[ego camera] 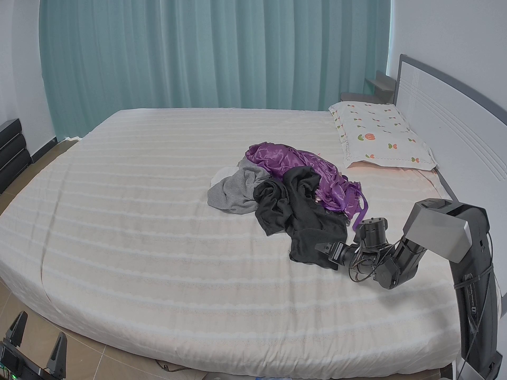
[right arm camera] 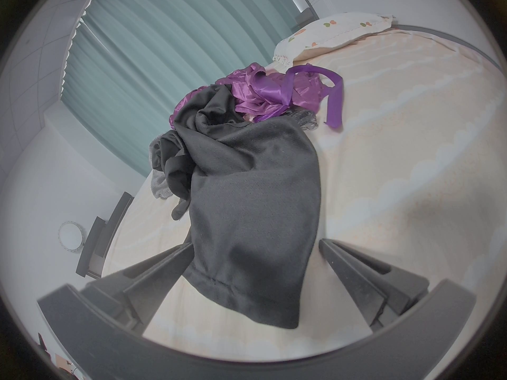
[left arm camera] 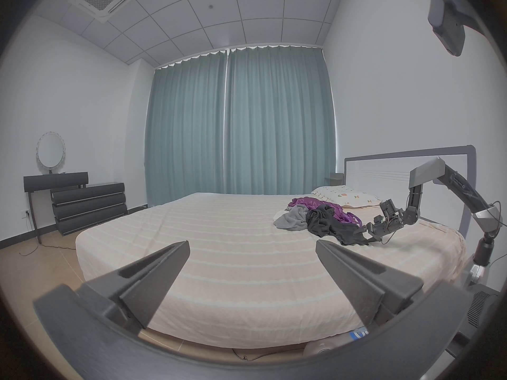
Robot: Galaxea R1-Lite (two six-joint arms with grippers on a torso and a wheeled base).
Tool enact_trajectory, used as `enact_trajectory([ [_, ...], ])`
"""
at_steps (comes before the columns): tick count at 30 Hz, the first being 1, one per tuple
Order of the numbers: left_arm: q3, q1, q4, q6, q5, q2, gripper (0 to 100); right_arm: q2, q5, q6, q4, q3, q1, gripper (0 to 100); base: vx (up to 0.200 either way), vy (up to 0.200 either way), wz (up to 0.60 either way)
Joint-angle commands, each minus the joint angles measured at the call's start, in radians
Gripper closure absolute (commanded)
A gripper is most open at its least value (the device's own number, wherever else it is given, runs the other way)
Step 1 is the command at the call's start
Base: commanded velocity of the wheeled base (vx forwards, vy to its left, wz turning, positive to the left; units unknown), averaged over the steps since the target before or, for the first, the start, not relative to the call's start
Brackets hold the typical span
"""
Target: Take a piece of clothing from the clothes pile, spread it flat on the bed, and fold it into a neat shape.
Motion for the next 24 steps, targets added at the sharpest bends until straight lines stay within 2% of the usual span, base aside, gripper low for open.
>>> enact_trajectory([
  [1,0.018,0.0,0.0,0.0,0.0,-0.016,0,0.024,0.002,0.002,0.003,-0.041,0.003,0,0.0,0.0,0.0],
  [4,0.018,0.0,0.0,0.0,0.0,-0.016,0,0.03,0.002,0.0,0.011,-0.064,0.007,0,0.0,0.0,0.0],
  [5,0.018,-0.001,0.0,0.0,0.0,-0.016,0,0.032,0.008,0.0,0.015,-0.073,0.015,100,0.0,0.0,0.0],
  [15,0.018,0.0,0.0,0.0,0.0,-0.016,0,0.026,0.01,0.003,0.003,-0.057,0.023,100,0.0,0.0,0.0],
  [20,0.018,0.0,0.0,0.0,0.0,-0.016,0,-0.028,0.01,0.081,-0.034,0.002,0.016,100,0.0,0.0,0.0],
  [21,0.018,0.0,0.0,0.0,0.0,-0.016,0,-0.082,0.016,0.141,-0.086,0.06,0.016,100,0.0,0.0,0.0],
  [24,0.018,0.0,0.0,0.0,0.0,-0.016,0,-0.158,0.024,0.163,-0.149,0.164,0.026,100,0.0,0.0,0.0],
])
